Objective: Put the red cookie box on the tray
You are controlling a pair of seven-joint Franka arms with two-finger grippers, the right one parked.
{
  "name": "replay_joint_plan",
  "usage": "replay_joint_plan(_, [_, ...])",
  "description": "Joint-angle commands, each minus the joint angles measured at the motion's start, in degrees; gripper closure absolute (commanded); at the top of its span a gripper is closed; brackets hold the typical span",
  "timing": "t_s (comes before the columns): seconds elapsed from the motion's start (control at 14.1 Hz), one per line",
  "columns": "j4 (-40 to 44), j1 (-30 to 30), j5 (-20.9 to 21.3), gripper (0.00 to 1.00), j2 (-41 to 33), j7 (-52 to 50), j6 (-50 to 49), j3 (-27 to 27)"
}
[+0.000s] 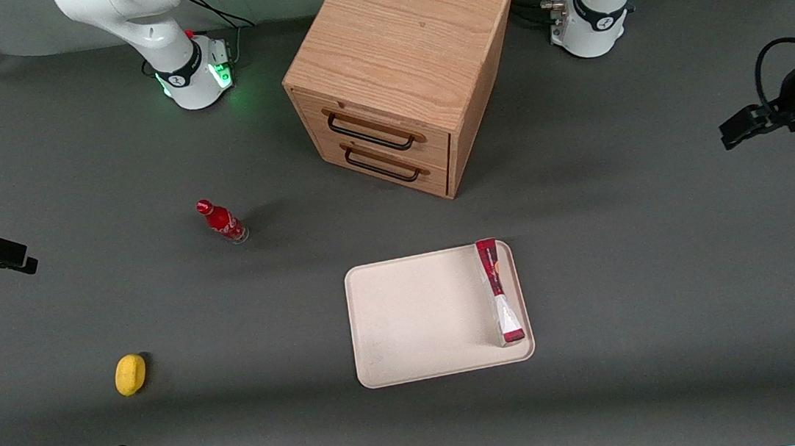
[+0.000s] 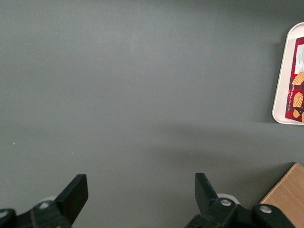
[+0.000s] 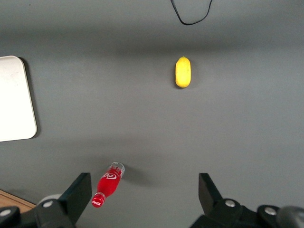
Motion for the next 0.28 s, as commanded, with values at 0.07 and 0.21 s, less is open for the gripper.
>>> replay_joint_plan(0.07, [4.0, 5.2, 0.8, 0.0, 2.9, 0.5, -3.0, -5.5])
replay_joint_plan(0.21, [4.2, 4.9, 0.8, 0.0, 2.9, 0.5, -3.4, -5.4])
